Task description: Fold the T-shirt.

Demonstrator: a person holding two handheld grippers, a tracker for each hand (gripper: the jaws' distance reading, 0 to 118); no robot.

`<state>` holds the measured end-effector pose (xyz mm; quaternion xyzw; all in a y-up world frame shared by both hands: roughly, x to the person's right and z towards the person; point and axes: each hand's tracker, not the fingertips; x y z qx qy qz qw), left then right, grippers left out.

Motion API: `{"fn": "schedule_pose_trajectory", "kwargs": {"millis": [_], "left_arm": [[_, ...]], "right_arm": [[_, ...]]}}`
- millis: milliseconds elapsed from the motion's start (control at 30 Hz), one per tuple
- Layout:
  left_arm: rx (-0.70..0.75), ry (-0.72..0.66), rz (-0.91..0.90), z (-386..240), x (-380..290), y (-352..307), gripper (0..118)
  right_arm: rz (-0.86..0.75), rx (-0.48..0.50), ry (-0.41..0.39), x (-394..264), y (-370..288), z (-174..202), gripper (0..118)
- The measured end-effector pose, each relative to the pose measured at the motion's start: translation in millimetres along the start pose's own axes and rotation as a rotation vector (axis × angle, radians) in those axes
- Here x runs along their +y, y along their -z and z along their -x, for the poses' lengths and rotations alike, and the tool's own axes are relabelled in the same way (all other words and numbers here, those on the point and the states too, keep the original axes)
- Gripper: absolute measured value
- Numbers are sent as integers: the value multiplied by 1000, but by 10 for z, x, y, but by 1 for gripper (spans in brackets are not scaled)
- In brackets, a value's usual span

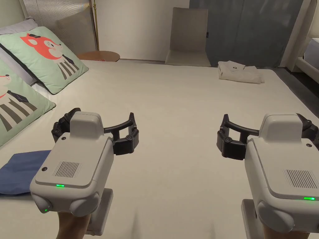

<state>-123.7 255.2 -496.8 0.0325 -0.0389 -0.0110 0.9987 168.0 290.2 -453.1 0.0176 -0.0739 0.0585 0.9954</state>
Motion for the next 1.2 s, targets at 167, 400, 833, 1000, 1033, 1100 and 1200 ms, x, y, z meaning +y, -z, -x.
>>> {"fn": "schedule_pose_trajectory", "kwargs": {"millis": [167,400,833,1000,1033,1100,1200], "left_arm": [[-7,-8,2,2,16,-1,110],[-12,-5,5,-10,20,-9,110],[-9,-10,6,3,31,-2,110],[-8,-4,5,4,43,-6,110],[-8,-4,4,4,35,2,110],[-6,-3,5,10,33,10,110],[-3,-6,3,13,32,18,110]], "right_arm": [[120,61,93,67,37,-37,118],[467,-38,238,186,185,-88,118],[559,-44,302,307,220,-194,118],[522,-45,296,324,186,-182,118],[510,-45,288,325,172,-179,118],[513,-54,291,314,220,-183,118],[511,-61,307,302,240,-180,118]]}}
